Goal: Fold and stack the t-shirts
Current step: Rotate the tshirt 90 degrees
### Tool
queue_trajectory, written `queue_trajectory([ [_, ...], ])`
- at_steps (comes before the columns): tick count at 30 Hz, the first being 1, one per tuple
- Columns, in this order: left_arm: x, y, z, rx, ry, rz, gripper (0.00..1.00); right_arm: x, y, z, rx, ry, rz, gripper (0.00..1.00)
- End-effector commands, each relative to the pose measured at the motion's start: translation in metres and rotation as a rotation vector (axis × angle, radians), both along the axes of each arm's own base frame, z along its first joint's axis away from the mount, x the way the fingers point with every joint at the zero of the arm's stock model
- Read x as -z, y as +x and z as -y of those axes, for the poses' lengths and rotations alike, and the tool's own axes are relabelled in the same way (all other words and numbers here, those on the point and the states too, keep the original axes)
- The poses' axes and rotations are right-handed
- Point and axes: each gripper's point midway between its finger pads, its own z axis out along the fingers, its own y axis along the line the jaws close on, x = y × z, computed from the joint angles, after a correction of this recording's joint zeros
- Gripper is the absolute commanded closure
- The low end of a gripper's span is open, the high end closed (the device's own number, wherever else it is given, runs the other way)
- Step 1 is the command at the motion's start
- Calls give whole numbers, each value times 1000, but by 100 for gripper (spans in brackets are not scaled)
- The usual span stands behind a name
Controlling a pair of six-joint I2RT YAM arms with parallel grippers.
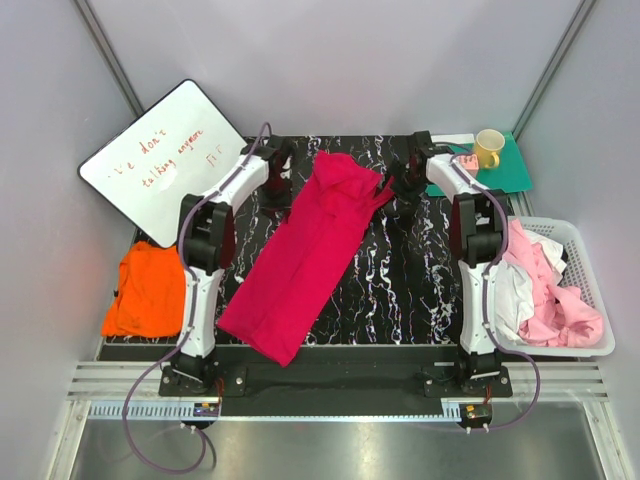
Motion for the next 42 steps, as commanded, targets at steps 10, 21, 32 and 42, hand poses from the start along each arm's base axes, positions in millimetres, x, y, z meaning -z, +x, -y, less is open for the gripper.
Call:
queue_trajectory([
  [10, 12, -4, -48, -19, 88, -26, 100, 25, 59, -25, 13, 122, 58, 83],
  [21, 42, -69, -22, -13, -57, -224, 100, -5, 129, -45, -59, 200, 295, 81],
  [32, -9, -63, -17, -44, -66, -112, 86, -44, 130, -33, -88, 144, 397, 18],
  [42, -62, -80, -55, -78, -14, -13, 25, -130, -12, -20, -131, 192, 268, 11],
])
